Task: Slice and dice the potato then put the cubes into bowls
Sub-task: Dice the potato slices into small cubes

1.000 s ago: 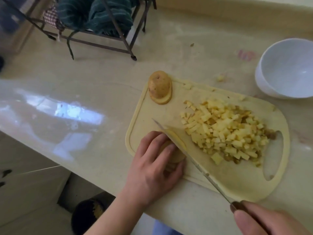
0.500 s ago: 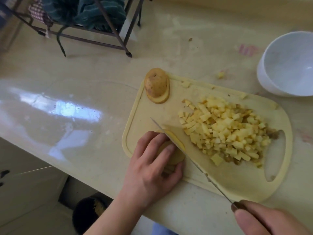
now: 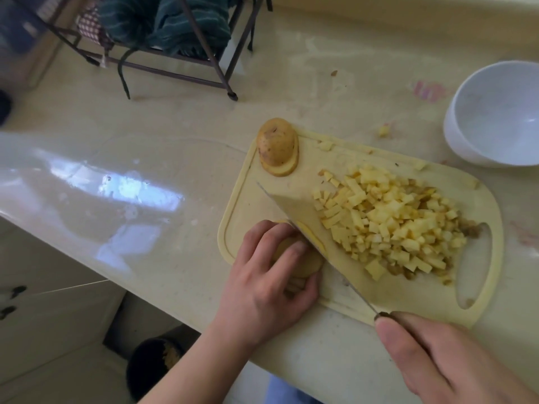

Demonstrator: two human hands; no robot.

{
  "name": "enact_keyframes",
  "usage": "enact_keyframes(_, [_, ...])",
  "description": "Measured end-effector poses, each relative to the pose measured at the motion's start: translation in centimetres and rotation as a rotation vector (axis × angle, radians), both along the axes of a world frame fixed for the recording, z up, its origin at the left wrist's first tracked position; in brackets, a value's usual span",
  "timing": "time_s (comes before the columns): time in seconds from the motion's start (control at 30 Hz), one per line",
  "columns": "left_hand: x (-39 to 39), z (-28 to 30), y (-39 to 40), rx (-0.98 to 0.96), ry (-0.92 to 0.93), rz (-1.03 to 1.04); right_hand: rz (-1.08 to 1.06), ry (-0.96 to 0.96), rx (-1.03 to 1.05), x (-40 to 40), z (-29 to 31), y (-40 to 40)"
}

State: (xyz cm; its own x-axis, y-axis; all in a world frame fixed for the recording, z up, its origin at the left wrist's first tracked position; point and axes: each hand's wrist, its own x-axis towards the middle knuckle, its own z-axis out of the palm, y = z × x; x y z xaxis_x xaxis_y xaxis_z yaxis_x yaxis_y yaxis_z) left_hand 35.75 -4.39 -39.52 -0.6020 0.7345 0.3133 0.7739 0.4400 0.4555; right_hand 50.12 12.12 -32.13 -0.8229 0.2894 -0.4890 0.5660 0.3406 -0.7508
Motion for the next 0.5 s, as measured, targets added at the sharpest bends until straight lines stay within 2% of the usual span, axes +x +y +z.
enact_keyframes(0.17, [0.1,-0.1,-0.4,0.033,0.0,-0.002,0.026,-0.007,-0.132,-0.7,0.0,-0.4])
enact_keyframes(0.33, [0.0,-0.3,-0.6,0.071,0.01,-0.011,0.087,-0.002,-0.091,-0.7,0.7,-1.0])
enact_keyframes(0.5, [0.2,-0.3,-0.6,0.077,0.013,-0.011,0.04,-0.014,-0.068,0.6,0.7,-0.4])
